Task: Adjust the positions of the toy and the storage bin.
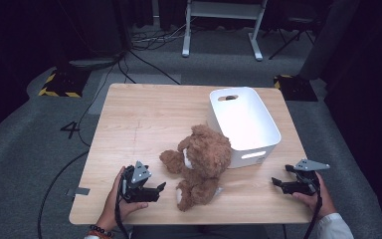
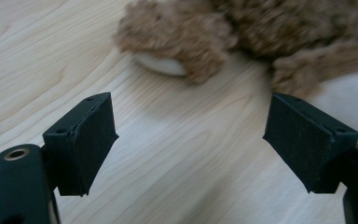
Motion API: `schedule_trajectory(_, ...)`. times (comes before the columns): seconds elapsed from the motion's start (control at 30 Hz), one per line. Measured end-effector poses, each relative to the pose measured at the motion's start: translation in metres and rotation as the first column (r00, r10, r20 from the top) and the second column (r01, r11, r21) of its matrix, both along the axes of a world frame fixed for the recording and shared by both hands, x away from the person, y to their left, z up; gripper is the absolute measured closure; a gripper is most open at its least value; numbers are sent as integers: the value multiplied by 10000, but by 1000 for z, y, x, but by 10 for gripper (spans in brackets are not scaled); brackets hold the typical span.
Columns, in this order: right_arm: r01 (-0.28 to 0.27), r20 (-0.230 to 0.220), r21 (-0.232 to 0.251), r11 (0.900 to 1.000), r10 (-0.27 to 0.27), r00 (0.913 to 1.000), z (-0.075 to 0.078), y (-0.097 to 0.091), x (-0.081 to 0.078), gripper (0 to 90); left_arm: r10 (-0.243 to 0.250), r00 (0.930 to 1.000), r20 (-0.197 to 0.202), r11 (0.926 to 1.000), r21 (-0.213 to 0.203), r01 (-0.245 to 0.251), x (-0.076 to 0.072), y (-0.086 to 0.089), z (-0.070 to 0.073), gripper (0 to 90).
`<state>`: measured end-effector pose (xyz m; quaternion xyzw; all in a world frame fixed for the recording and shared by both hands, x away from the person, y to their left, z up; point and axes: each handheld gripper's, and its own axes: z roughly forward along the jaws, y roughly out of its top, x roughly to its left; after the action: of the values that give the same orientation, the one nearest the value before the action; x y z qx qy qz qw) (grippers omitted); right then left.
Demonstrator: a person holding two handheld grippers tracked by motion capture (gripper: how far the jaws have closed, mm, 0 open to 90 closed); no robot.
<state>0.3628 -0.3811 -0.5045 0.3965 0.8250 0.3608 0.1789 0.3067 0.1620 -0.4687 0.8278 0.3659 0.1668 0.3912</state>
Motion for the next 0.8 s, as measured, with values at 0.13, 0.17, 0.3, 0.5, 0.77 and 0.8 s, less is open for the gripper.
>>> schedule_trajectory(0.13,0,0,2,10000,0,10000,0,0,0,159,-237,9996,137,9997,-43,238,-2,-7,5,161)
schedule_trajectory(0.17,0,-1,2,10000,0,10000,0,0,0,159,-330,9994,140,9994,-80,331,-3,-8,5,160)
schedule_trajectory(0.3,0,-3,1,10000,0,10000,0,0,0,159,-416,9990,160,9991,-71,417,-4,-13,7,160)
schedule_trajectory(0.5,0,-1,0,10000,0,10000,0,0,0,159,-420,9990,168,9991,-76,421,-8,-21,13,161)
schedule_trajectory(0.77,0,-1,0,10000,0,10000,0,0,0,159,-665,9976,190,9974,-250,669,-12,-35,21,162)
schedule_trajectory(0.8,0,-3,1,10000,0,10000,0,0,0,159,-761,9970,163,9962,-415,767,-13,-39,23,161)
